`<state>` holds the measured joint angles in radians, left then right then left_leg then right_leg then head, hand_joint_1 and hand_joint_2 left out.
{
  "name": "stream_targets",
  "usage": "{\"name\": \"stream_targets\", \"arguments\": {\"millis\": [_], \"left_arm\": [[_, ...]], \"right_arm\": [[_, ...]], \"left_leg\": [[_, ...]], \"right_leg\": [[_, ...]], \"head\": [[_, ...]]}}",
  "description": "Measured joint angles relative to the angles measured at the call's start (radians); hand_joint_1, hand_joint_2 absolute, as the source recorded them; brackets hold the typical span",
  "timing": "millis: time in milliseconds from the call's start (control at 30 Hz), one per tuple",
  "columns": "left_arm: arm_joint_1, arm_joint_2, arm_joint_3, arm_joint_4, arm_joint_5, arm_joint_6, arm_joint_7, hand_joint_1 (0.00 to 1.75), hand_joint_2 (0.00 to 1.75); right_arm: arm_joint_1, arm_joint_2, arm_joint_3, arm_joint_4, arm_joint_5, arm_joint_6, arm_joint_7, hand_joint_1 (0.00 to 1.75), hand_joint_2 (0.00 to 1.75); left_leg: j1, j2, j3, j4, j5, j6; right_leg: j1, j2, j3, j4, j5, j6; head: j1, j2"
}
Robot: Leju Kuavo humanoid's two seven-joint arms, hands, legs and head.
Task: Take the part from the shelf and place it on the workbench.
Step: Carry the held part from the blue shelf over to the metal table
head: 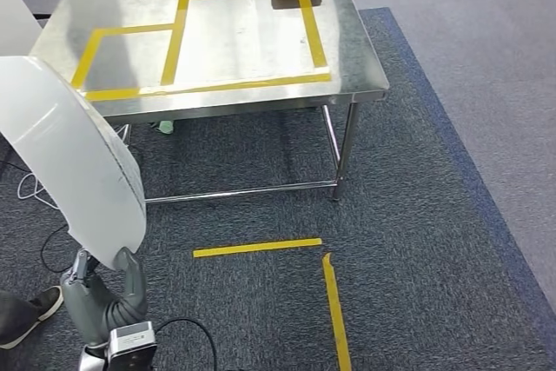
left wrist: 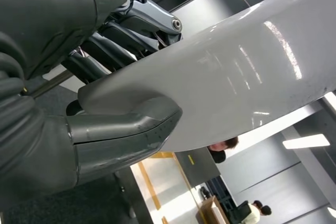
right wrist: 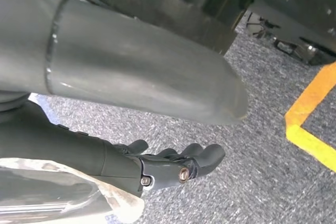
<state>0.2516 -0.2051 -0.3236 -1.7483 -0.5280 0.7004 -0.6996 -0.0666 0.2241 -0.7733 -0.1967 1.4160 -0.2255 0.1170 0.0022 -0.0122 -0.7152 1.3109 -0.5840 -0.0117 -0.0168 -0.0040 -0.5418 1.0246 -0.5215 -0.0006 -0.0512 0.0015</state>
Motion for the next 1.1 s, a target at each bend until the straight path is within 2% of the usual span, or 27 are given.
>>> {"name": "stream_targets", "arguments": {"millis": [33,100,133,233,300,333,400,433,467,500,533,567,600,667,700,733,767,900,967,1033,1067,1100], "left_arm": [[0.001,0.000,0.000,0.000,-0.001,0.000,0.000,1.75,1.75],[0.001,0.000,0.000,0.000,-0.001,0.000,0.000,1.75,1.75],[0.001,0.000,0.000,-0.001,-0.001,0.000,0.000,1.75,1.75],[0.001,0.000,0.000,-0.001,-0.001,0.000,0.000,1.75,1.75],[0.002,0.000,0.000,-0.002,-0.001,0.000,0.000,1.75,1.75],[0.003,0.000,0.000,-0.005,-0.001,0.000,0.000,1.75,1.75],[0.006,0.000,-0.002,-0.013,0.002,0.000,0.000,1.75,1.75],[0.008,0.000,-0.003,-0.017,0.005,0.000,0.000,1.75,1.75],[0.008,0.000,-0.004,-0.019,0.008,0.000,-0.001,1.75,1.75],[0.008,0.000,-0.004,-0.019,0.010,0.000,-0.001,1.75,1.75],[0.009,0.000,-0.004,-0.019,0.012,0.000,-0.001,1.75,1.75],[0.009,0.000,-0.004,-0.019,0.013,0.000,-0.001,1.75,1.75],[0.009,0.000,-0.004,-0.019,0.012,0.000,-0.001,1.75,1.75],[0.009,0.000,-0.004,-0.019,0.012,0.000,-0.001,1.75,1.75],[0.009,0.000,-0.004,-0.019,0.011,0.000,-0.001,1.75,1.75],[0.009,0.000,-0.004,-0.019,0.010,0.000,-0.001,1.75,1.75],[0.009,0.000,-0.004,-0.019,0.010,0.000,-0.001,1.75,1.75],[0.008,0.001,-0.004,-0.021,0.010,0.000,-0.001,1.75,1.75],[0.008,0.001,-0.004,-0.023,0.010,0.000,-0.001,1.75,1.75],[0.009,0.002,-0.003,-0.024,0.011,0.000,-0.002,1.75,1.75],[0.010,0.002,-0.002,-0.024,0.012,0.000,-0.002,1.75,1.75],[0.011,0.002,-0.002,-0.024,0.013,0.000,-0.002,1.75,1.75]], "right_arm": [[0.000,-0.001,-0.001,0.000,-0.001,0.000,-0.002,0.00,0.00],[0.000,-0.001,-0.002,0.000,-0.003,0.000,-0.006,0.00,0.00],[-0.001,-0.001,-0.002,-0.001,-0.004,0.000,-0.008,0.00,0.00],[-0.001,-0.001,-0.002,-0.001,-0.004,0.000,-0.008,0.00,0.00],[-0.001,-0.001,-0.002,-0.001,-0.004,0.000,-0.009,0.00,0.00],[-0.001,-0.001,-0.003,-0.001,-0.004,0.000,-0.015,0.00,0.00],[-0.004,-0.001,-0.004,-0.001,-0.004,0.000,-0.034,0.00,0.00],[-0.007,-0.001,-0.005,-0.001,-0.004,-0.001,-0.043,0.00,0.00],[-0.008,-0.001,-0.006,-0.002,-0.006,-0.001,-0.046,0.00,0.00],[-0.008,-0.001,-0.006,-0.002,-0.008,0.000,-0.044,0.00,0.00],[-0.006,-0.002,-0.007,-0.002,-0.010,0.000,-0.042,0.00,0.00],[-0.004,-0.002,-0.008,-0.002,-0.011,0.001,-0.039,0.00,0.00],[-0.002,-0.003,-0.010,-0.002,-0.012,0.002,-0.037,0.00,0.00],[-0.001,-0.004,-0.015,-0.002,-0.012,0.004,-0.035,0.00,0.00],[-0.001,-0.004,-0.016,-0.002,-0.012,0.005,-0.033,0.00,0.00],[-0.002,-0.004,-0.017,-0.002,-0.012,0.006,-0.032,0.00,0.00],[-0.002,-0.004,-0.017,-0.002,-0.012,0.008,-0.032,0.00,0.00],[-0.001,-0.005,-0.020,-0.002,-0.010,0.008,-0.031,0.00,0.00],[-0.002,-0.005,-0.021,-0.002,-0.010,0.008,-0.034,0.00,0.00],[-0.002,-0.005,-0.022,-0.002,-0.010,0.007,-0.038,0.00,0.00],[-0.001,-0.005,-0.023,-0.002,-0.011,0.007,-0.040,0.00,0.00],[-0.001,-0.005,-0.024,-0.002,-0.011,0.008,-0.042,0.00,0.00]], "left_leg": [[0.001,0.000,0.000,-0.017,0.029,0.001],[0.002,0.000,0.027,-0.101,0.099,0.006],[0.001,0.000,0.038,-0.131,0.120,0.008],[0.001,0.001,0.043,-0.143,0.128,0.009],[0.001,0.001,0.055,-0.175,0.146,0.012],[-0.003,0.003,0.069,-0.207,0.147,0.017],[-0.004,0.004,0.105,-0.269,0.138,0.034],[-0.004,0.005,0.120,-0.289,0.126,0.044],[-0.002,0.005,0.129,-0.297,0.123,0.051],[-0.003,0.005,0.132,-0.297,0.119,0.055],[-0.004,0.004,0.135,-0.297,0.114,0.057],[-0.004,0.003,0.140,-0.297,0.109,0.058],[-0.004,0.001,0.147,-0.296,0.103,0.057],[-0.004,-0.002,0.165,-0.295,0.087,0.052],[-0.006,-0.002,0.172,-0.292,0.078,0.047],[-0.008,-0.003,0.175,-0.290,0.071,0.042],[-0.010,-0.003,0.176,-0.287,0.066,0.038],[-0.010,-0.001,0.176,-0.269,0.046,0.022],[-0.006,0.002,0.132,-0.176,0.006,0.010],[-0.002,0.003,0.053,-0.041,-0.033,0.003],[-0.001,0.003,0.024,-0.001,-0.033,0.002],[0.000,0.003,0.012,0.003,-0.012,0.004]], "right_leg": [[0.000,0.000,0.008,0.000,-0.006,0.001],[0.000,0.001,0.022,0.000,-0.015,0.002],[0.000,0.001,0.026,0.000,-0.017,0.003],[0.000,0.001,0.027,0.000,-0.018,0.003],[0.000,0.001,0.031,0.000,-0.021,0.004],[0.001,0.000,0.032,-0.002,-0.026,0.010],[0.003,-0.002,0.030,0.011,-0.049,0.031],[0.004,-0.002,0.011,0.046,-0.072,0.041],[0.005,-0.001,-0.020,0.103,-0.098,0.046],[0.005,0.000,-0.067,0.172,-0.122,0.048],[0.005,0.001,-0.109,0.230,-0.134,0.050],[0.005,0.001,-0.139,0.259,-0.127,0.051],[0.005,0.001,-0.150,0.251,-0.099,0.052],[0.004,0.001,-0.120,0.140,-0.007,0.052],[0.004,0.001,-0.095,0.080,0.026,0.050],[0.004,0.002,-0.075,0.036,0.043,0.045],[0.004,0.003,-0.065,0.016,0.045,0.040],[0.002,0.004,-0.050,0.007,0.032,0.016],[0.000,0.003,-0.037,0.005,0.023,0.005],[0.000,0.001,-0.025,0.005,0.010,0.001],[0.000,0.001,-0.018,0.005,0.003,0.001],[0.000,0.002,-0.009,0.005,-0.003,0.002]], "head": [[0.000,0.000],[0.000,0.000],[0.000,0.000],[0.000,0.000],[0.000,0.000],[0.001,0.000],[0.006,0.000],[0.010,0.000],[0.012,0.000],[0.014,0.000],[0.014,0.000],[0.014,0.000],[0.014,0.000],[0.015,0.000],[0.015,0.000],[0.015,0.000],[0.014,0.000],[0.006,0.000],[0.002,0.000],[-0.001,0.000],[-0.001,0.000],[-0.001,0.000]]}}
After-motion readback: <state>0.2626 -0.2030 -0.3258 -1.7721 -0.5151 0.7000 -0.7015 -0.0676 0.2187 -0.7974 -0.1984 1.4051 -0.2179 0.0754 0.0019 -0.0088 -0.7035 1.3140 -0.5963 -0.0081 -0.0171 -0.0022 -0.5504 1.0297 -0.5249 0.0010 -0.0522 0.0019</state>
